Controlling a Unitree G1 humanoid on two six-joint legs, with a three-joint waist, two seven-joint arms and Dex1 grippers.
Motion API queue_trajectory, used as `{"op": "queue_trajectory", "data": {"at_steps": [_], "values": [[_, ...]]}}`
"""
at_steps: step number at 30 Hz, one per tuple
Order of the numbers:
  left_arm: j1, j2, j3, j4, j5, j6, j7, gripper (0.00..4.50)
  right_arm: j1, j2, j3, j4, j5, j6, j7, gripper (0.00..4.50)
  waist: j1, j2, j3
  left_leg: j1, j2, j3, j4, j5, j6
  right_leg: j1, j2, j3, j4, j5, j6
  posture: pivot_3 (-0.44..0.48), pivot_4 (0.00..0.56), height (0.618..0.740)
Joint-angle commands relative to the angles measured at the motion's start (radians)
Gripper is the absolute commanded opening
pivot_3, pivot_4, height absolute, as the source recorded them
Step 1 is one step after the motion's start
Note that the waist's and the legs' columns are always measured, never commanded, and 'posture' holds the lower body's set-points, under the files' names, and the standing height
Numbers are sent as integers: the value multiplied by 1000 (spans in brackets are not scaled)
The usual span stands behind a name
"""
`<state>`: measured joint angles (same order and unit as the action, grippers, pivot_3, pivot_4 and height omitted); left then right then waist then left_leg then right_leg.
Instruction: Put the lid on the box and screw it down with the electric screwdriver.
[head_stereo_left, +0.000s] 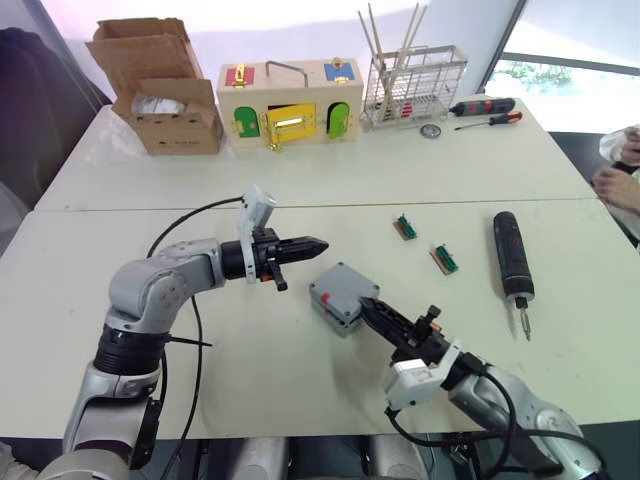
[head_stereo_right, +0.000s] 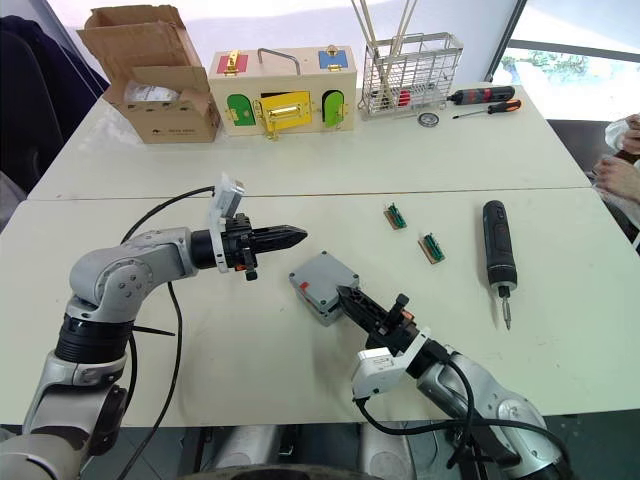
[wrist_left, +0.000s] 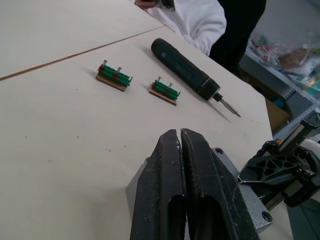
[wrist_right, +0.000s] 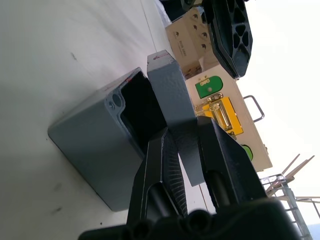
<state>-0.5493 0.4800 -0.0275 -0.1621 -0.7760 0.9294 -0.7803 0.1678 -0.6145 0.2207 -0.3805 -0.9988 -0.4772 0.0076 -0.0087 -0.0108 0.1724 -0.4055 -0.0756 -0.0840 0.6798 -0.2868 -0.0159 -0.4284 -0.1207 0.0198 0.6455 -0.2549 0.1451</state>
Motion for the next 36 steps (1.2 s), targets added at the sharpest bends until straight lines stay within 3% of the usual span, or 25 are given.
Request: {"op": "queue_trajectory", "data": {"at_steps": [1, 16, 24, 26, 32, 36], "values": [[-20, 8, -25, -30, 13, -9, -28, 74, 23, 0, 18, 24, -46, 21, 6, 84, 1, 0, 0, 0, 0, 0, 0, 0, 0, 0, 0, 0, 0, 0, 0, 0, 150, 730], [-16, -17, -151, 7, 128, -93, -121, 74, 103, -5, 16, -10, -112, 89, -42, 84, 22, 0, -2, 3, -1, 0, 0, 0, 0, 3, 0, 0, -1, 0, 0, 0, 150, 730], [-19, 12, -270, 63, 262, -157, -186, 74, 102, -11, 26, 6, -108, 91, -37, 84, 22, -1, -3, 7, -1, 0, 0, 0, 1, 9, 0, 0, -2, 0, 0, 0, 150, 730], [-13, 20, -308, 74, 308, -177, -194, 74, 105, -11, 28, 12, -102, 91, -37, 84, 22, 0, -5, 15, -1, 0, -3, -1, 2, 18, 0, 0, -7, -1, 0, 0, 150, 730], [28, 27, -402, 101, 420, -243, -205, 0, 121, -20, 10, 22, -74, 92, -40, 2964, 20, -4, -23, 35, 0, 1, -15, -7, 11, 38, 1, 0, -20, -2, -1, 0, 150, 730], [42, 15, -415, 134, 462, -269, -194, 0, 141, -38, -9, -5, -64, 88, -39, 4210, 23, -5, -38, 36, 2, 0, -15, -7, 12, 39, 1, -1, -20, -4, -5, 0, 150, 730]]}}
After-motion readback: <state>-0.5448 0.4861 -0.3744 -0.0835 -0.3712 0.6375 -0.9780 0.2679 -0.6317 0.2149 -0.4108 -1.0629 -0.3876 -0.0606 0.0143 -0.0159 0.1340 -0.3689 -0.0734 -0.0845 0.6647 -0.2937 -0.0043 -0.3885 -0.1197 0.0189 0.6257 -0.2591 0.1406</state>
